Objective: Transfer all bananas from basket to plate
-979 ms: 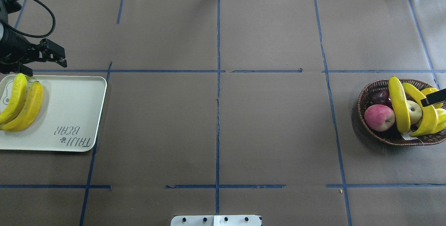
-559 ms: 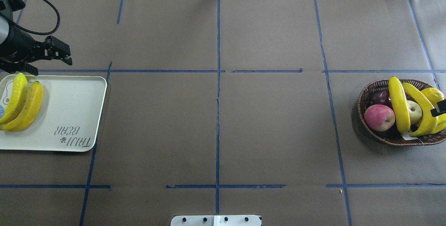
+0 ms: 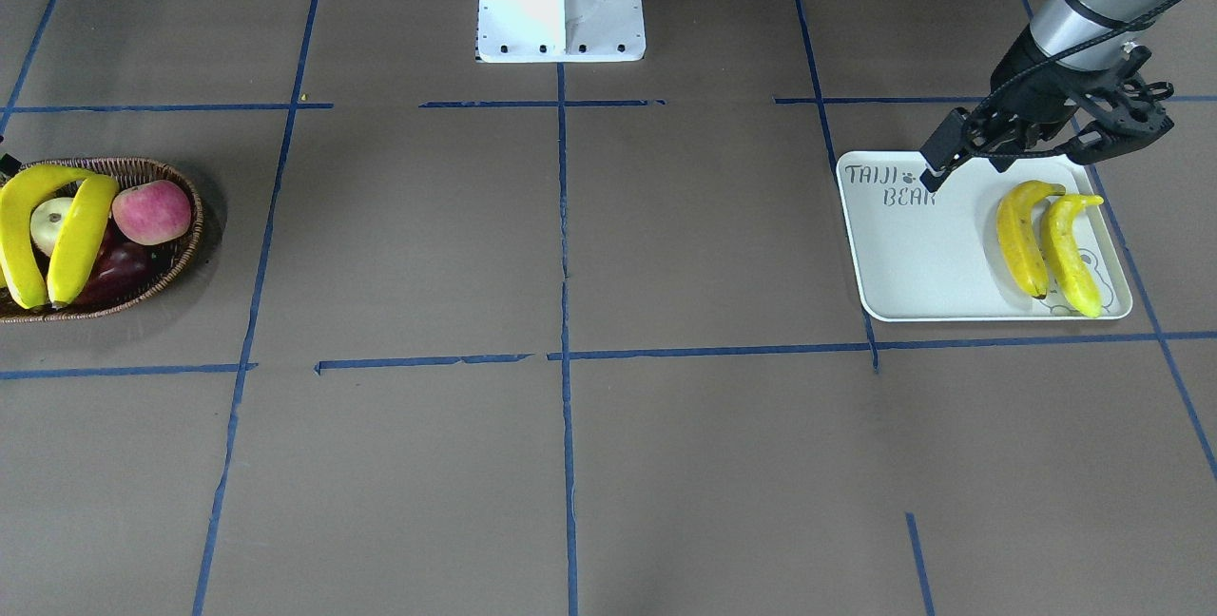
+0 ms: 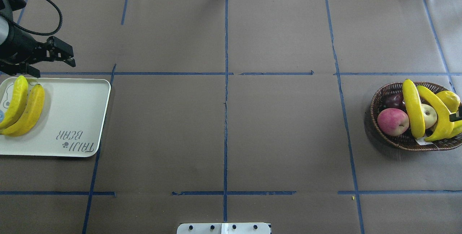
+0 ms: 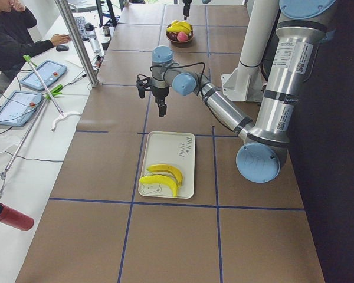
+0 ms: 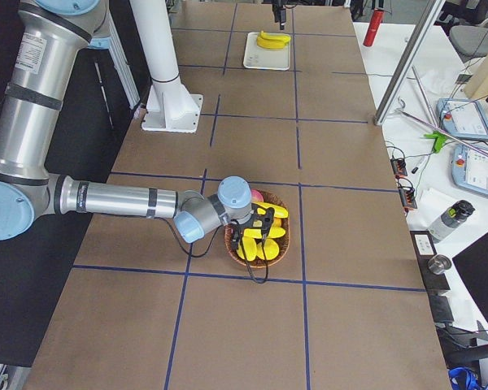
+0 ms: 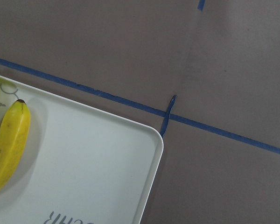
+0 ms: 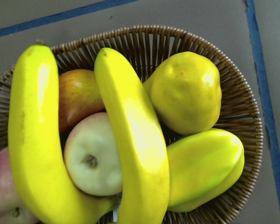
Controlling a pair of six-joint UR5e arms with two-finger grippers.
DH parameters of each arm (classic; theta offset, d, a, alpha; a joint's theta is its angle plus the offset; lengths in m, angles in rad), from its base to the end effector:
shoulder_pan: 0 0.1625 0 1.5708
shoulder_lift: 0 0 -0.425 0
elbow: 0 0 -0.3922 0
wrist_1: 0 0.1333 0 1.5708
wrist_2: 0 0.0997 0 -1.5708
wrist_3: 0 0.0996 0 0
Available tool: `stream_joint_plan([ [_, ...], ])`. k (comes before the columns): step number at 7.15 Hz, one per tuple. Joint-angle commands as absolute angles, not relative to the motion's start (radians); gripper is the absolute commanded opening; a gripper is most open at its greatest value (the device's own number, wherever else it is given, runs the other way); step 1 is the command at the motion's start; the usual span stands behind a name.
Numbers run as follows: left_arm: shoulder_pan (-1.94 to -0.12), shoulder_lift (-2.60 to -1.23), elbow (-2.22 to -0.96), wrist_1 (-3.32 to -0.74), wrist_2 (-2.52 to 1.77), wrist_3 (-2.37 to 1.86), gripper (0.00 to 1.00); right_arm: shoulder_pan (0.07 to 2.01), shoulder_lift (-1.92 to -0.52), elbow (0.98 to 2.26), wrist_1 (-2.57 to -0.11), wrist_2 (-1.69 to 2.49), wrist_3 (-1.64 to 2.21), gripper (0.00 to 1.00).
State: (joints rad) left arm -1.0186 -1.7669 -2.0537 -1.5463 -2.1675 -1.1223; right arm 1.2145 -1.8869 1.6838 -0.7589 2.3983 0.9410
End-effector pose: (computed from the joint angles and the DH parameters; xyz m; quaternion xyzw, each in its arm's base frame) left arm 0.2055 -0.4810 0.3377 -0.0011 0.4146 -0.1638 0.8951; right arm -0.0737 -0.3699 0.6438 -0.0130 -0.4714 0.1364 0.8712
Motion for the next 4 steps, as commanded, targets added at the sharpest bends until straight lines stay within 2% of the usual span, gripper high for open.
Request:
stream_joint_plan([
  [1,-1.019,-1.767,-2.054,-1.546,-2.168,-1.121,0.99,1.207,-1.864,1.533,-0.44,2.393,1.156,1.0],
  [4,-1.019,-1.766,-2.054,-1.546,-2.168,-1.121,0.99,1.181,-1.853,1.54,-0.44,2.392,1.158,1.0],
])
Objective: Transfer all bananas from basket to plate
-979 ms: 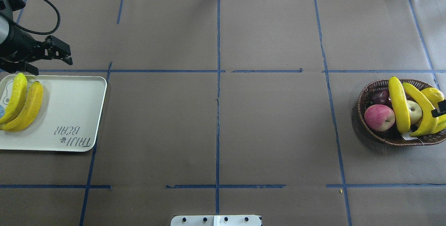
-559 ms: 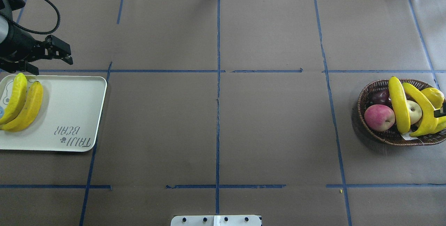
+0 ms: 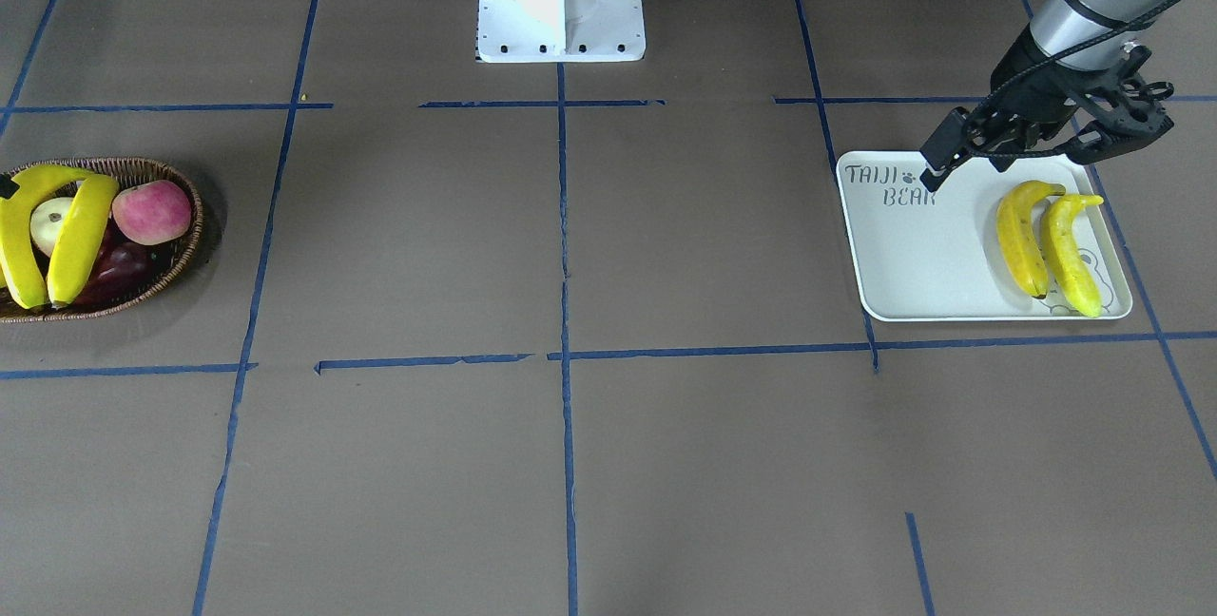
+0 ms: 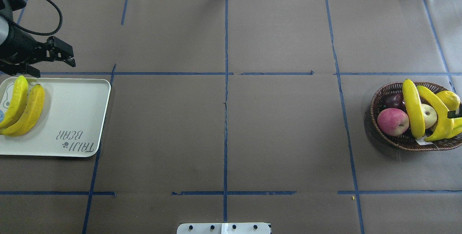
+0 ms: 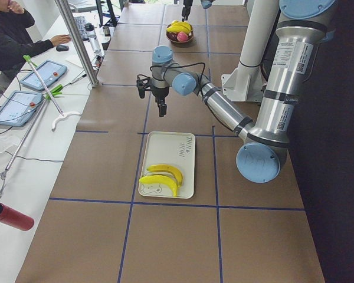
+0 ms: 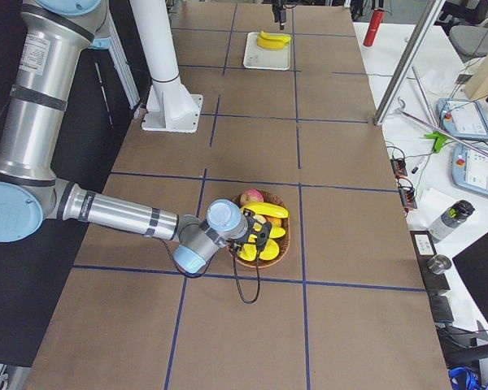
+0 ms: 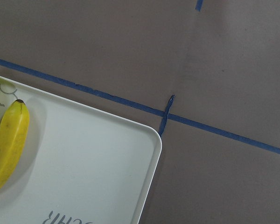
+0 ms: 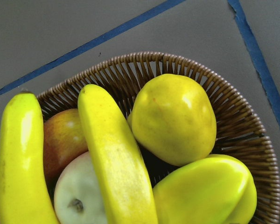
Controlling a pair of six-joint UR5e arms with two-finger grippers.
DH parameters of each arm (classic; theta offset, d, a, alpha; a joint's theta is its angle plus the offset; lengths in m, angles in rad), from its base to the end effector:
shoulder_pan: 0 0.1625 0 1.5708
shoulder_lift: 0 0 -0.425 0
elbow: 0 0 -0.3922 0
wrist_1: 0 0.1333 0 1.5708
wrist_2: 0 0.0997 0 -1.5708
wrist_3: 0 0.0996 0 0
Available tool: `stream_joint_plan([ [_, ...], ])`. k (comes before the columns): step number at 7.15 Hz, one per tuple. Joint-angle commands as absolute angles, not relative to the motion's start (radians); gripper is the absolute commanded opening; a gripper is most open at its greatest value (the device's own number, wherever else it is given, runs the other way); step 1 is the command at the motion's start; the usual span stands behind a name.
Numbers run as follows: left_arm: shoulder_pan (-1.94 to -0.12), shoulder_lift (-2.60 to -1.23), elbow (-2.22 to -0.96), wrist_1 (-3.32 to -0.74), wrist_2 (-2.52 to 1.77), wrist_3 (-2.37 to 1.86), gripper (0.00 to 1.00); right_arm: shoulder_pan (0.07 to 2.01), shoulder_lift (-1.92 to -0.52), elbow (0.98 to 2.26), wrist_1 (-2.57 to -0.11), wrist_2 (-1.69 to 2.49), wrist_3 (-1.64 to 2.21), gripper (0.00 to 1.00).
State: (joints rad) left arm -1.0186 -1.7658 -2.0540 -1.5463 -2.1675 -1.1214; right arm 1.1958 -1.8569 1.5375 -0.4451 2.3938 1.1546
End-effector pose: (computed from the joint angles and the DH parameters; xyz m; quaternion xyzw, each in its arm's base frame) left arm 0.2054 -0.4807 0.3382 -0.0011 0.4143 -0.1636 0.8953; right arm -0.0795 -0.3667 0.6683 0.0047 -0.5144 0.1752 0.8394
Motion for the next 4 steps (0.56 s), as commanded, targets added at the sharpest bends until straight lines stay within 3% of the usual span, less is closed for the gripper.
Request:
stream_joint_plan([
  [1,-1.019,-1.766,-2.054,-1.546,-2.168,-1.121,0.99,1.174,-1.853,1.551,-0.439,2.396,1.158,1.0],
  [4,-1.019,-1.764,-2.052,-1.546,-2.166,-1.121,0.99,1.138,-1.855,1.574,-0.436,2.398,1.158,1.0],
])
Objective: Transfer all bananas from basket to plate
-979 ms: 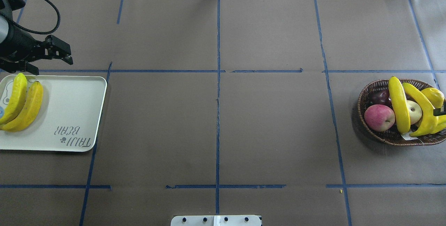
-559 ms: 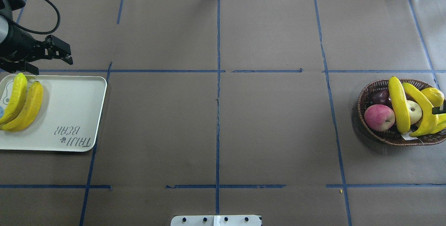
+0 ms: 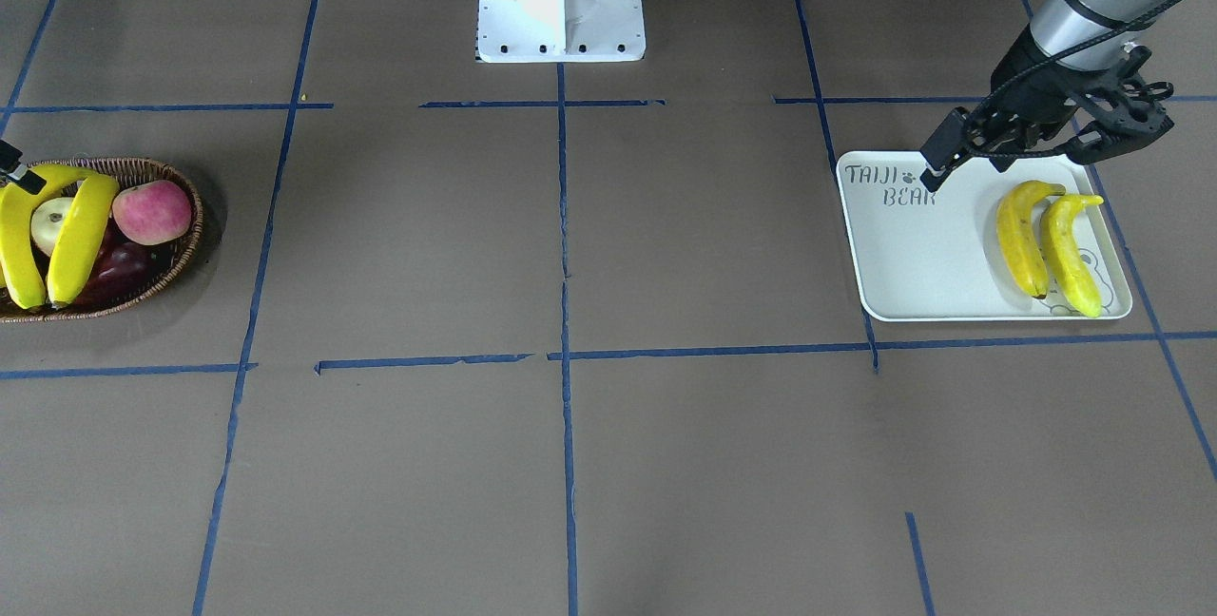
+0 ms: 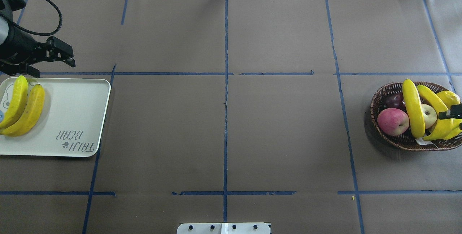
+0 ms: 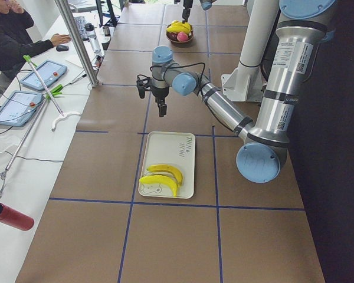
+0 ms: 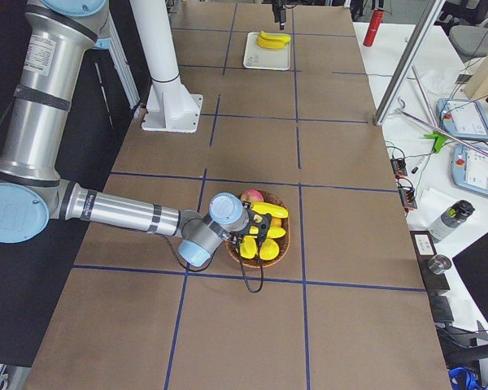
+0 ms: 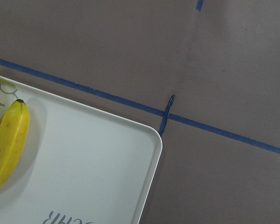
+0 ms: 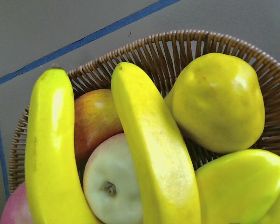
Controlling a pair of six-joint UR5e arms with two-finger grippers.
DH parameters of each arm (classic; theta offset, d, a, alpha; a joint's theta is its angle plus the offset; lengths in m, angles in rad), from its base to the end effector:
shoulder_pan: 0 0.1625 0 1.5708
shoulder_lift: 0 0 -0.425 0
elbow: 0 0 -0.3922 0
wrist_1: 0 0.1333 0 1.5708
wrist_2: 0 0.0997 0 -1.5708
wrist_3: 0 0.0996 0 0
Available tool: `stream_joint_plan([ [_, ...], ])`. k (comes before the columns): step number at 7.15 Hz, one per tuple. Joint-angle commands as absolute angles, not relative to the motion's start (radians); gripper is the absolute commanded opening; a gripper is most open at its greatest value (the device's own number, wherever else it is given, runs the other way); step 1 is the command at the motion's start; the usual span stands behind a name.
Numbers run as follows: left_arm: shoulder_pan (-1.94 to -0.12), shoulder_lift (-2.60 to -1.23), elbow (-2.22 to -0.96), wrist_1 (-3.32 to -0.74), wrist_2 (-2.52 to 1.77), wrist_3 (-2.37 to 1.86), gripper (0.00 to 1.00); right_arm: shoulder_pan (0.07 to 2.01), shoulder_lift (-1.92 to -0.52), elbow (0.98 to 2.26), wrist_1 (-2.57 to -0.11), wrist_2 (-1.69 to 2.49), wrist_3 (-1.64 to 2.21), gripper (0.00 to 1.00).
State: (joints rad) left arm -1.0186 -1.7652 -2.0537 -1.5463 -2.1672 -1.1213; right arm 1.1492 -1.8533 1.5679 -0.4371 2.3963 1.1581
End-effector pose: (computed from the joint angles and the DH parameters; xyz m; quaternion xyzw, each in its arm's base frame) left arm 0.2053 -0.4807 0.3386 -0.0013 0.4140 -0.1638 0.8954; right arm -0.0984 -0.3663 0.6510 0.0057 -0.5251 0.1465 0.8383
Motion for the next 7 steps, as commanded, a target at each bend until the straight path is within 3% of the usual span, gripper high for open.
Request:
stream_joint_plan([
  [1,-1.017,-1.764,-2.052,-1.546,-2.166,-1.121,0.99,1.138,-1.856,1.584,-0.436,2.402,1.16,1.0],
  [4,-1.017,-1.764,-2.054,-1.546,-2.166,-1.121,1.0,1.135,-1.858,1.588,-0.436,2.402,1.184,0.96],
  [5,-1.017,-1.764,-2.054,-1.546,-2.166,-1.121,1.0,1.135,-1.859,1.585,-0.439,2.396,1.192,0.84],
  [6,-1.017,-1.764,-2.056,-1.546,-2.166,-1.121,0.99,1.135,-1.862,1.583,-0.437,2.393,1.192,0.64],
  [7,-1.017,-1.764,-2.056,-1.546,-2.166,-1.123,0.99,1.137,-1.865,1.583,-0.43,2.391,1.192,0.36],
])
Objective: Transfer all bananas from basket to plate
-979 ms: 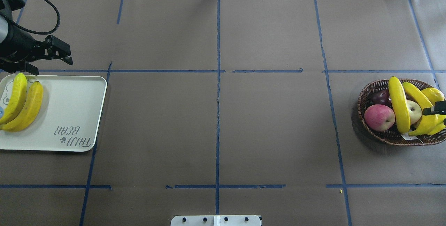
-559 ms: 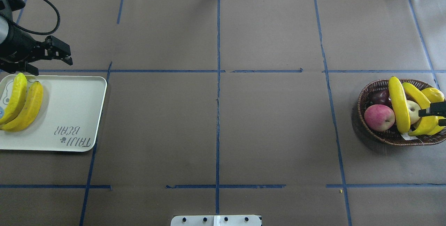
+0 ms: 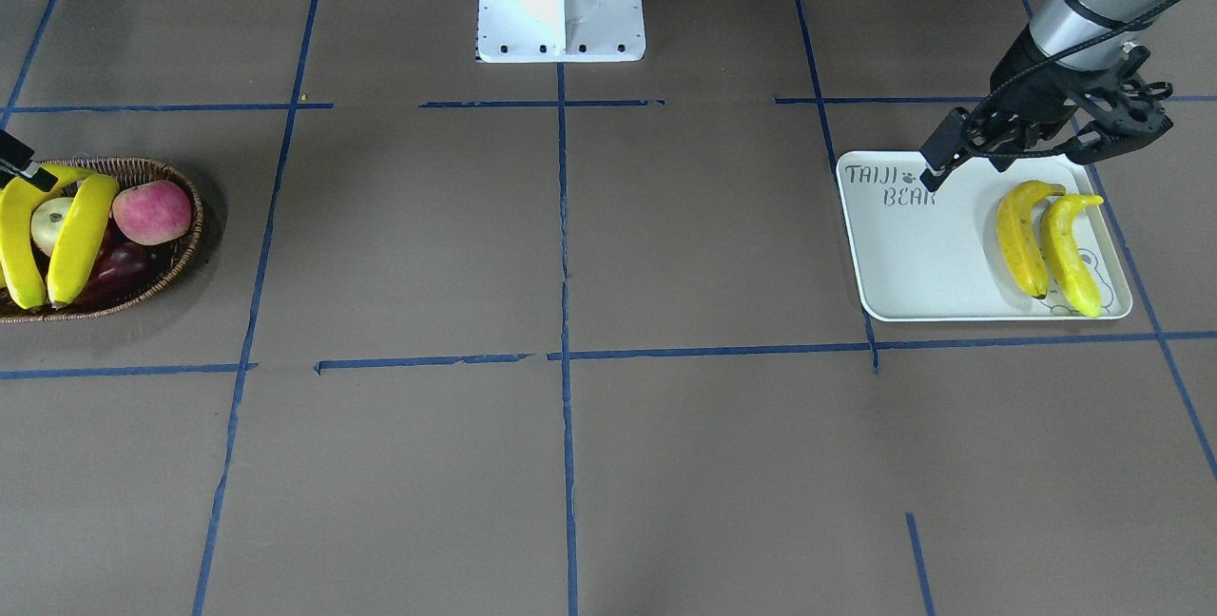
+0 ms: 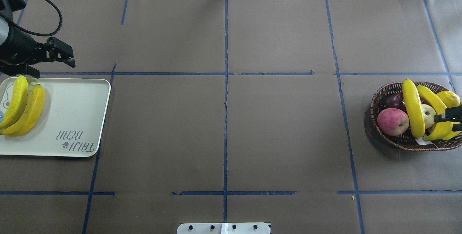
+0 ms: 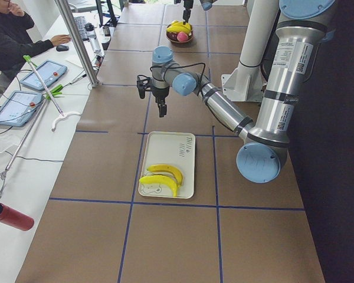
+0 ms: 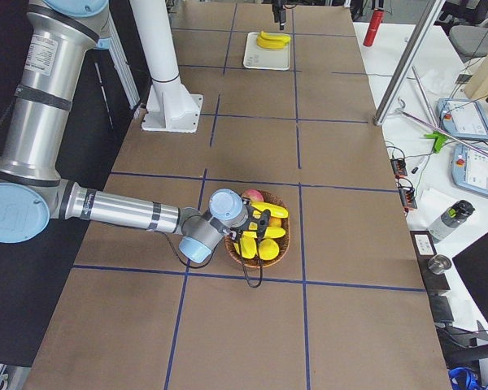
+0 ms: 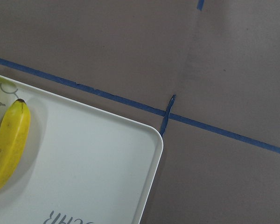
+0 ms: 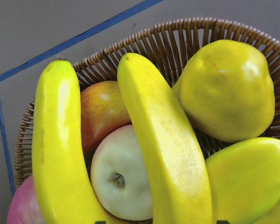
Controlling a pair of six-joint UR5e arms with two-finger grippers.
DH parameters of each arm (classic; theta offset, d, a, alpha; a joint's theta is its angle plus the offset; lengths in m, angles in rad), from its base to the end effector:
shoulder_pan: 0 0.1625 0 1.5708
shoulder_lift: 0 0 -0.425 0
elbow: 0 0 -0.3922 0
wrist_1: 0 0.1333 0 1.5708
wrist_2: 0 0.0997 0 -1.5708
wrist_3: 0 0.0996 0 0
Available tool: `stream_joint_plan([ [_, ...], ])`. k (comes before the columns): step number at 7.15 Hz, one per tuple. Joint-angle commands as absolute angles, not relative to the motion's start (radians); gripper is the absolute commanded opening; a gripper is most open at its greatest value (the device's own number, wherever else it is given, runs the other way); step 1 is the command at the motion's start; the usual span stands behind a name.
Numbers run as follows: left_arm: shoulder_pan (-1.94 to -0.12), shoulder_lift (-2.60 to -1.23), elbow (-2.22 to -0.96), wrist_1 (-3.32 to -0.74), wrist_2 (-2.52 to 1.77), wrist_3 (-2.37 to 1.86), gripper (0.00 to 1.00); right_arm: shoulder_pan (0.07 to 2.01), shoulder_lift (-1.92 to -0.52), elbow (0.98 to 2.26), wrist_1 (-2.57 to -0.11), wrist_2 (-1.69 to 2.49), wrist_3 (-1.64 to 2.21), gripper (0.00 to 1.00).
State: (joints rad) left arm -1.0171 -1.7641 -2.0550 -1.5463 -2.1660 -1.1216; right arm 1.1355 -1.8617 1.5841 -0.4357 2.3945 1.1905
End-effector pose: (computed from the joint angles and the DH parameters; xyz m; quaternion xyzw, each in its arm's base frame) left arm 0.2057 -0.4801 0.3387 -0.0012 0.4137 -0.1634 0.8956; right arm -0.1021 -0.3624 0.6460 -0.0025 -0.5270 0.1526 0.8361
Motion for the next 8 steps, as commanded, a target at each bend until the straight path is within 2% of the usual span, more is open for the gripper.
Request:
stream_joint_plan([
  [1,-1.017,-1.764,-2.056,-1.546,-2.166,-1.121,0.99,1.137,-1.865,1.58,-0.43,2.393,1.19,0.2],
  [2,-1.017,-1.764,-2.054,-1.546,-2.166,-1.121,0.99,1.137,-1.865,1.58,-0.426,2.396,1.19,0.03],
  [6,-1.017,-1.766,-2.056,-1.546,-2.166,-1.121,0.99,1.222,-1.882,1.594,-0.347,2.44,1.178,0.0],
  [7,-1.017,-1.764,-2.056,-1.546,-2.166,-1.123,0.99,1.312,-1.891,1.623,-0.335,2.488,1.171,0.0],
  [8,-1.017,-1.763,-2.068,-1.546,-2.166,-1.123,0.99,1.406,-1.901,1.708,-0.336,2.555,1.17,0.0],
])
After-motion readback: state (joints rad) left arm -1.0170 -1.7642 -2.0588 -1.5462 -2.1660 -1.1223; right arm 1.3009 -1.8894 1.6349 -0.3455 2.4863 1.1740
